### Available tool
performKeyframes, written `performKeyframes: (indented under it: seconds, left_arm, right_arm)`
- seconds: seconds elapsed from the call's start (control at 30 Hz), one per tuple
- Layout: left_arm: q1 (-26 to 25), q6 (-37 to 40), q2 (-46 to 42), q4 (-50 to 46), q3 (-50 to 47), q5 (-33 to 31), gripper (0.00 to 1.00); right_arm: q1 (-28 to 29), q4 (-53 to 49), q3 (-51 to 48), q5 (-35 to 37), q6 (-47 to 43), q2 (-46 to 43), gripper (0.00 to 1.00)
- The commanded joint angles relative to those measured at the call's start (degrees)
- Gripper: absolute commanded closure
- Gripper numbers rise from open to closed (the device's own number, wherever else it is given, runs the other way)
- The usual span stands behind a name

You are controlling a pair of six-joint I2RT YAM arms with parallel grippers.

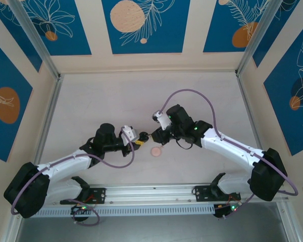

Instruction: Insert wireless bluetooth earbuds into charging case

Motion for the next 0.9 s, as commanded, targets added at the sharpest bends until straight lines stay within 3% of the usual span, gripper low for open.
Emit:
performKeyframes:
  seconds: [0.0, 0.33, 0.87]
  left_arm:
    - [-0.58, 1.34, 0.07, -1.68, 1.75, -1.57, 0.86]
    - [-0.62, 0.74, -0.55, -4.22, 1.65, -3.7, 0.86]
    - [-0.62, 0.72, -1.37, -7.37, 2.44, -5.55, 0.86]
  right_arm:
    - [-2.11, -4.76, -1.29, 1.06, -2.35, -2.01, 0.84]
    - [-8.55, -7.73, -6.85, -0.57, -1.42, -1.93, 0.84]
    - [-14.51, -16.36, -5.69, -1.37, -0.09, 1.24, 0.84]
